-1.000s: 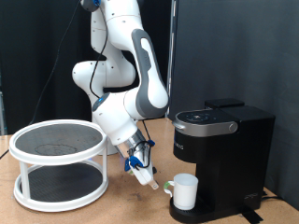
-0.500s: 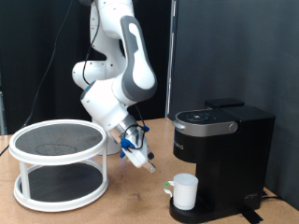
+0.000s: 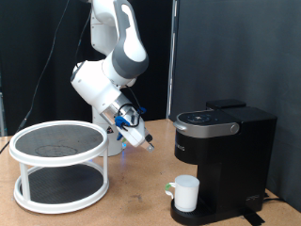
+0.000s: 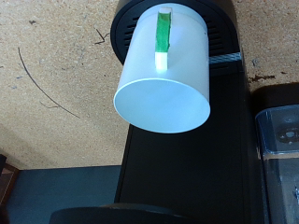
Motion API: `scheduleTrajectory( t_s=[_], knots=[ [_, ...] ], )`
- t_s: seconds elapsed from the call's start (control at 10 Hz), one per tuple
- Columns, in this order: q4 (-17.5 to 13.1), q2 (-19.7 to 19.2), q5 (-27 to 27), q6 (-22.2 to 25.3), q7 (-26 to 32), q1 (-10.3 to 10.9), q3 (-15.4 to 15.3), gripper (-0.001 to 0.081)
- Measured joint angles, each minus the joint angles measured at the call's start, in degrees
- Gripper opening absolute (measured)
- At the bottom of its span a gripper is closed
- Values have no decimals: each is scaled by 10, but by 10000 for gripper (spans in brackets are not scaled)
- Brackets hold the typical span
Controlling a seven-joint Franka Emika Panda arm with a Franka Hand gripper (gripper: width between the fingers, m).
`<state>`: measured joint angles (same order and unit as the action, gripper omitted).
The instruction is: Make a cup of coffee with the keurig machine
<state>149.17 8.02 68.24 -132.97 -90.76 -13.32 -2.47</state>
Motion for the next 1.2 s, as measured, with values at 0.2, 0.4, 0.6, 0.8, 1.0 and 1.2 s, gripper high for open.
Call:
scheduleTrajectory(
  t_s=[0.2, 0.4, 0.6, 0.8, 1.0, 1.2],
  knots=[
    [-4, 13, 26, 26, 0, 1, 0, 734],
    [-6, 48, 26, 53, -31, 0, 1, 734],
    [-10, 86, -1, 85, -83, -3, 3, 734],
    [-16, 120, -26, 116, -131, -6, 6, 734],
    [-22, 153, -44, 141, -167, -10, 9, 734],
    [-26, 185, -53, 162, -195, -13, 13, 734]
  ],
)
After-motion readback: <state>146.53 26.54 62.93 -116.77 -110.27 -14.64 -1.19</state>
